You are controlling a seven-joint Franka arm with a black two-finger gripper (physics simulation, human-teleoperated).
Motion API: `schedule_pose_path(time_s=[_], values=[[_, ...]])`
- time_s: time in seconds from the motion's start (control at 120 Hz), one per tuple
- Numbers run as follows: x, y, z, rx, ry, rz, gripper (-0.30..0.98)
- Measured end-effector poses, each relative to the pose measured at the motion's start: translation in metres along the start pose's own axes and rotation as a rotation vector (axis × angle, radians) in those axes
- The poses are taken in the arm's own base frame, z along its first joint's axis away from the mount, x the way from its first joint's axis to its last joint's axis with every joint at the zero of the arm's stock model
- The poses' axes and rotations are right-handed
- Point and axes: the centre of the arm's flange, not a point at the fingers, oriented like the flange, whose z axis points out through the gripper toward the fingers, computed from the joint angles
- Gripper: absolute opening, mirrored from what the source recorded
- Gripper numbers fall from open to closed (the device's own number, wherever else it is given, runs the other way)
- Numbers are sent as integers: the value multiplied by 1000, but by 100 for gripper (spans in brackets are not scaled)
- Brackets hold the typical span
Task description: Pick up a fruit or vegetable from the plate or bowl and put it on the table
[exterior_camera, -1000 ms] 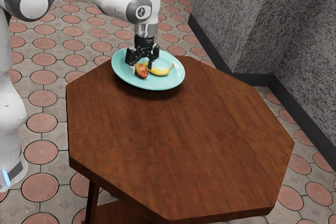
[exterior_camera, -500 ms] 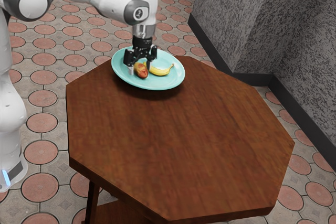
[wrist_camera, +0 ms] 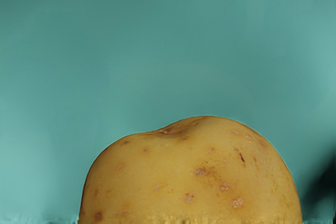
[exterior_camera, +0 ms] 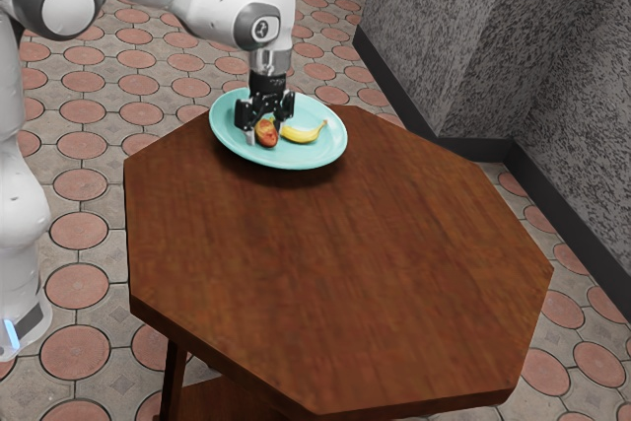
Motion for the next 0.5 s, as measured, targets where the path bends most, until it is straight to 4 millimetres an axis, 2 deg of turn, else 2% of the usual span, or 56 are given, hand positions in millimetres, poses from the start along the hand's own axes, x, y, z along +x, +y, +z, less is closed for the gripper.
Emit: schedule_pose_path(time_s=[0.158,0.233,0.317,0.5], values=[[-7,-3,-2,-3,-4,10,34],[-8,-5,0,0,-8,10,31],[-7,-8,0,1,-21,0,33],[-8,-13,-27,-50,-25,4,29]])
